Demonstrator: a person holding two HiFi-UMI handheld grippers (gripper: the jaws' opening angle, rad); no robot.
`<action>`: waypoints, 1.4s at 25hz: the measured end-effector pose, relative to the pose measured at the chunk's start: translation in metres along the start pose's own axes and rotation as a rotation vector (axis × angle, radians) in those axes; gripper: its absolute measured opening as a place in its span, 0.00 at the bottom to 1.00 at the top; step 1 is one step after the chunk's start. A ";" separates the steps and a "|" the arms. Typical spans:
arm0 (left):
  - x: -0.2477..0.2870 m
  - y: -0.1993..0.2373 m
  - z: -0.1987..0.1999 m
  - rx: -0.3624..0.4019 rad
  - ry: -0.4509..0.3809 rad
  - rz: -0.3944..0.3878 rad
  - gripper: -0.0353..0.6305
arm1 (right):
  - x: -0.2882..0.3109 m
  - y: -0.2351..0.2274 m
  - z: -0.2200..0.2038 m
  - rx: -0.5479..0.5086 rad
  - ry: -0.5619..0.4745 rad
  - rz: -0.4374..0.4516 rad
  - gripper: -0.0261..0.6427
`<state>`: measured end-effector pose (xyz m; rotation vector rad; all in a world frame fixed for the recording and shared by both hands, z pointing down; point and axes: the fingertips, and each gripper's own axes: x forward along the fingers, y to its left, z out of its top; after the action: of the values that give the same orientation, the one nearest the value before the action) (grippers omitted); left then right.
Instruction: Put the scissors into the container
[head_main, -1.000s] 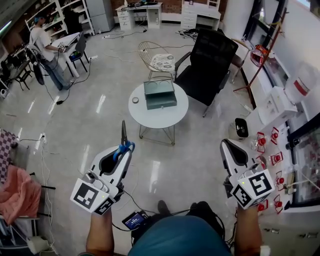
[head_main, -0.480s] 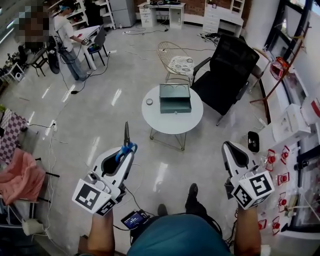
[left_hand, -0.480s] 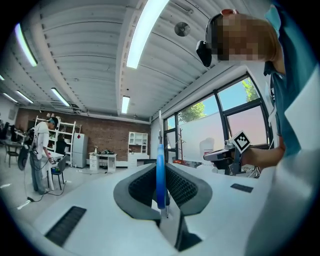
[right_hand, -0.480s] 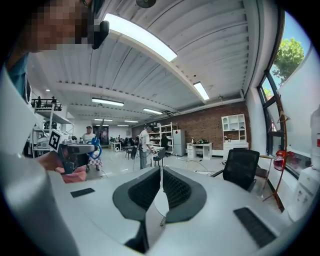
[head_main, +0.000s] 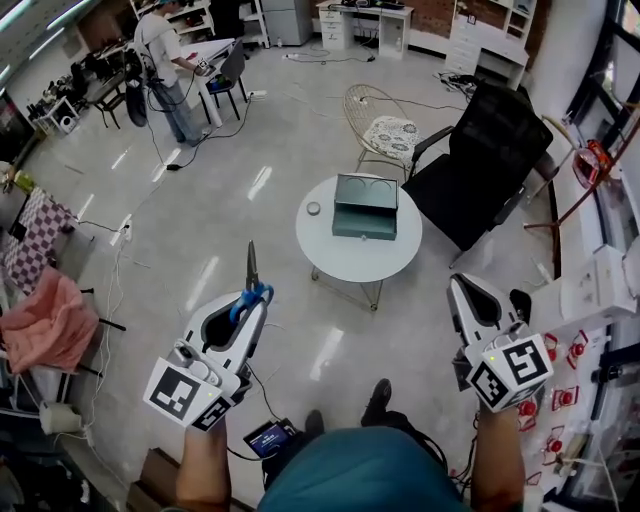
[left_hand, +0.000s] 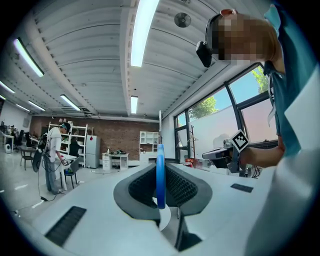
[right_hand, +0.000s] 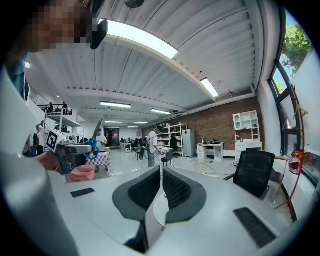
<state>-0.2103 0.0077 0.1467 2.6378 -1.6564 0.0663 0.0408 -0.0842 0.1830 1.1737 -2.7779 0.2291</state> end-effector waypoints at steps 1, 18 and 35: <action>0.007 -0.001 0.001 0.003 0.000 0.011 0.15 | 0.004 -0.008 0.001 0.001 0.001 0.010 0.10; 0.071 -0.038 0.015 0.052 0.048 0.184 0.15 | 0.025 -0.100 0.011 0.014 -0.017 0.174 0.10; 0.193 -0.023 -0.005 0.073 0.065 0.079 0.15 | 0.030 -0.203 -0.003 0.027 0.001 0.032 0.10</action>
<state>-0.1059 -0.1561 0.1610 2.5898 -1.7695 0.2160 0.1663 -0.2446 0.2104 1.1358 -2.8024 0.2711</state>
